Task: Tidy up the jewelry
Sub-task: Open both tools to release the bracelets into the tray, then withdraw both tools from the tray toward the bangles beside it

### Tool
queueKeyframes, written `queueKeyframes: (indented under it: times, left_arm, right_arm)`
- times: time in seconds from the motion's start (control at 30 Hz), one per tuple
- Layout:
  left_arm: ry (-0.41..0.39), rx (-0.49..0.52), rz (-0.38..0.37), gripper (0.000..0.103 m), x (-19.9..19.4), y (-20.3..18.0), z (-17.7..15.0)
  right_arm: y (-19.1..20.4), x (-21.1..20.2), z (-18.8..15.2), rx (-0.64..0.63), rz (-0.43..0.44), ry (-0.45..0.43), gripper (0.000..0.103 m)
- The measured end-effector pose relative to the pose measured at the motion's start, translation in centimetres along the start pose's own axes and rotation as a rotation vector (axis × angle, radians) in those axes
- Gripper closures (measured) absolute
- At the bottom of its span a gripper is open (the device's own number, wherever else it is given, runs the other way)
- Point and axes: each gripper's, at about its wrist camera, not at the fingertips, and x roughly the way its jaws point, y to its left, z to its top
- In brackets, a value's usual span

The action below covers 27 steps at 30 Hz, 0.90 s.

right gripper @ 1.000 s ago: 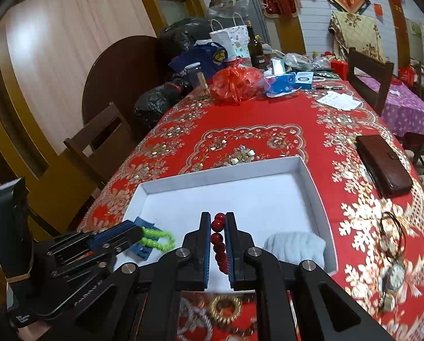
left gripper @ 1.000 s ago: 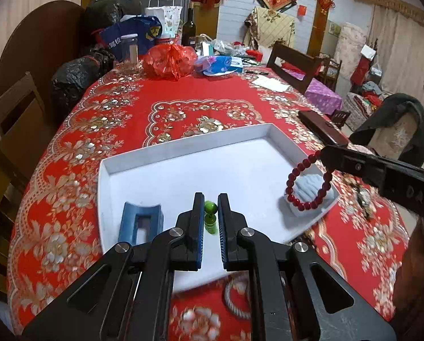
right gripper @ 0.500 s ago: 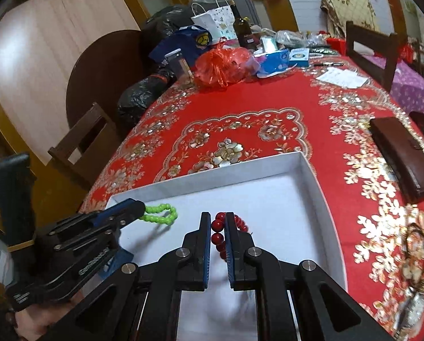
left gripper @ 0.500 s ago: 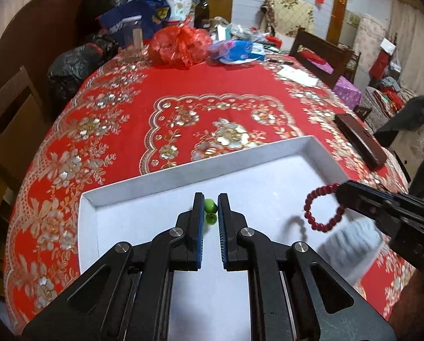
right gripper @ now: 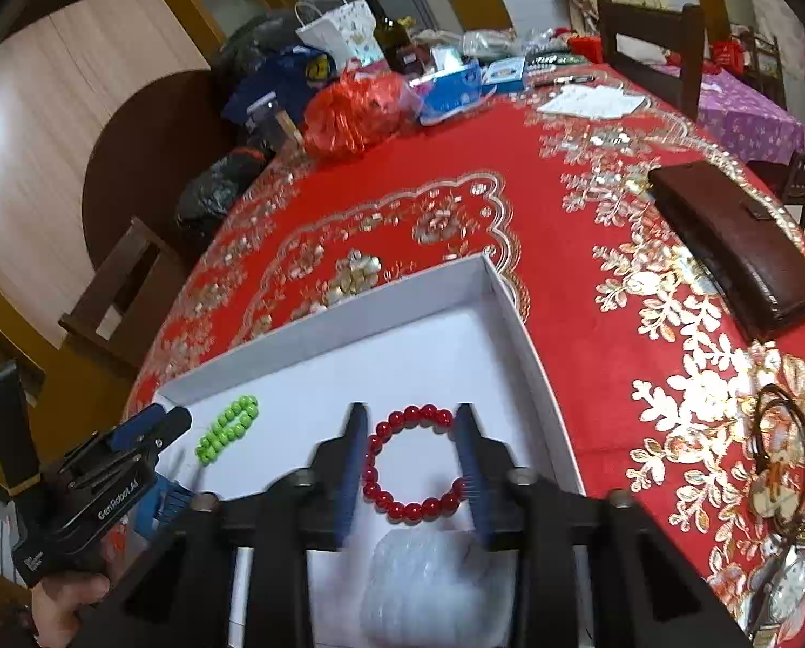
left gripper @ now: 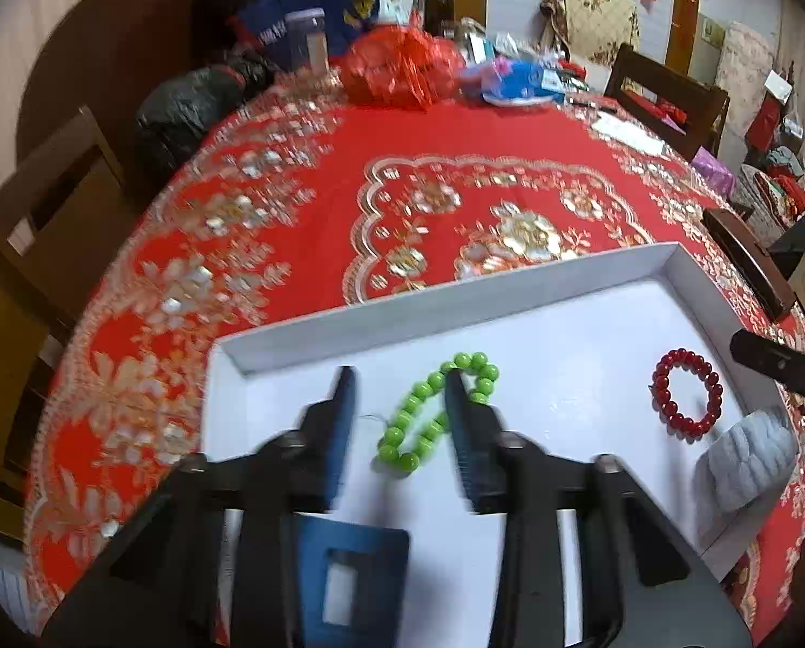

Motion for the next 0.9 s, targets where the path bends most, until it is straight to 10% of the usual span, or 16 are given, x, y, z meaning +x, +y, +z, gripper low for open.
queueKeyframes:
  times: [0.5, 0.9]
  left_arm:
    - [-0.056, -0.02, -0.069, 0.061, -7.2, 0.6, -3.8]
    - [-0.067, -0.022, -0.212, 0.053, -13.3, -0.2, -13.0]
  right_arm:
    - [3.2, -8.4, -5.4, -0.069, -0.028, -0.086, 0.069]
    - [2.2, -11.5, -13.3, -0.012, -0.198, -0.024, 0.05]
